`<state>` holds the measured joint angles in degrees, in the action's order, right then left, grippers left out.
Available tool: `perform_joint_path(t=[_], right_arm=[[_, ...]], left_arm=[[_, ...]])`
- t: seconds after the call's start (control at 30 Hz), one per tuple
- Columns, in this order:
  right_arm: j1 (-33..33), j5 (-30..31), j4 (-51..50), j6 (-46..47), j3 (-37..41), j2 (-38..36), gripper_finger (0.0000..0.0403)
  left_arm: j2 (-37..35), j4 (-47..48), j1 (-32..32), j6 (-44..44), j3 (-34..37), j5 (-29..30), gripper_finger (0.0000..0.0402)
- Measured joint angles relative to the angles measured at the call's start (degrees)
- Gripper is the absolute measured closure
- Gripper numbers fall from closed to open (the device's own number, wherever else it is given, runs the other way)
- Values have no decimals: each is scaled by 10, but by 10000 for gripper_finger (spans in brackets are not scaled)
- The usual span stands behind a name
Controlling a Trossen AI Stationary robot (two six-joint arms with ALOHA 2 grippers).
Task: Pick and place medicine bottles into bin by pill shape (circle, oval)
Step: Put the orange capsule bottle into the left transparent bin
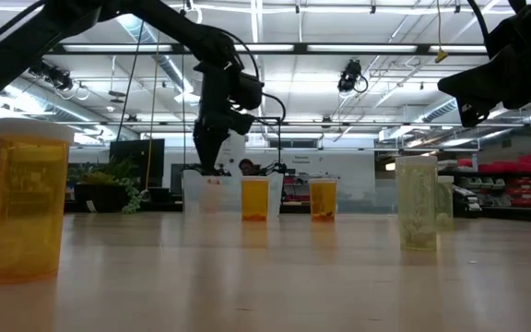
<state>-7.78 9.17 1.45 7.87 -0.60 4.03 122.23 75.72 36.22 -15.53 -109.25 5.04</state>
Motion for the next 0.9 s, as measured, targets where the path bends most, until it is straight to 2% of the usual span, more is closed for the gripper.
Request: perform_joint_path(t=[0.23, 0.4, 0.53, 0.9], right_arm=[[0, 0, 0, 0, 0, 0, 383], [0, 0, 0, 0, 0, 0, 383], [0, 0, 0, 0, 0, 0, 383], [0, 0, 0, 0, 0, 0, 383]], left_arm=[[0, 53, -40, 16, -45, -5, 106], [-1, 77, -83, 30, -51, -41, 113], [-1, 53, -124, 27, -43, -74, 115], [-1, -5, -197, -60, -19, -76, 115]])
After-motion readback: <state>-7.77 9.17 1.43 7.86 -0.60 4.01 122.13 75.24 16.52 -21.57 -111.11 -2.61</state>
